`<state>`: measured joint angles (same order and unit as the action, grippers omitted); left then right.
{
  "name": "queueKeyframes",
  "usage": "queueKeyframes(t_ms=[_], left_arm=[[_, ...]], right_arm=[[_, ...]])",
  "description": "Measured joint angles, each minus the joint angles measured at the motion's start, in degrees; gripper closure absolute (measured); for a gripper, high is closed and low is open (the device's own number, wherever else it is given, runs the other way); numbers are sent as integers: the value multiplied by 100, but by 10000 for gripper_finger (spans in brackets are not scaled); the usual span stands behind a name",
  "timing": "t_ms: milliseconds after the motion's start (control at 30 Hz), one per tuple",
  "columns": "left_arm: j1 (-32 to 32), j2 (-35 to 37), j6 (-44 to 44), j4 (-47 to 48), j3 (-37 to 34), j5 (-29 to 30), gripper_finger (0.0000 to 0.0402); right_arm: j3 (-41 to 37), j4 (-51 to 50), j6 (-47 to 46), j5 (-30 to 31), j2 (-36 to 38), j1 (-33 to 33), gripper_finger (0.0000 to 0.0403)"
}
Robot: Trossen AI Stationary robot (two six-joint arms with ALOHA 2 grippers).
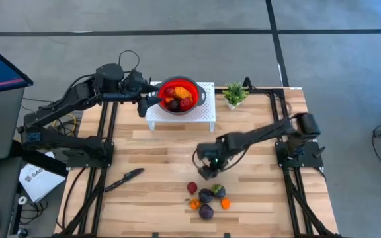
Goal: Pick & Place Fruit
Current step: Put the purple plum into the red strainer bowl on the shelf
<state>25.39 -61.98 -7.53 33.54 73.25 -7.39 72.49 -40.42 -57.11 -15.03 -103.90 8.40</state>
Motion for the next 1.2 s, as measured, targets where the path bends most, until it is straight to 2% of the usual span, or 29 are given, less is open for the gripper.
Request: queueKeyframes(t_ms=[167, 267, 367, 467, 667, 833, 1067, 1200], left_arm=[[2, 163, -13, 168, -2, 3, 152], [2, 284, -16, 166, -1, 3, 152], [2, 390, -21, 173, 0, 20, 152], [4, 469, -35, 190, -2, 49, 152], [7, 522, -39, 215, 0, 84, 152], [0, 522, -42, 225, 0, 75, 152], [-24, 522, -112, 241, 0, 73, 152], [-24, 522, -205, 244, 0, 73, 152]], right_arm=[[3, 499, 263, 52, 954, -537, 156], [3, 1375, 544, 37, 1455, -916, 158], [117, 2226, 678, 37, 1730, -1322, 162], [522, 2353, 1043, 264, 1734, -1692, 163], [1667, 2101, 2231, 842, 928, -2354, 163], [2573, 1588, 2975, 973, 62, -2811, 163], [3637, 298, 3377, 1065, -728, -3124, 163], [3828, -65, 3591, 1061, -915, -3217, 163]])
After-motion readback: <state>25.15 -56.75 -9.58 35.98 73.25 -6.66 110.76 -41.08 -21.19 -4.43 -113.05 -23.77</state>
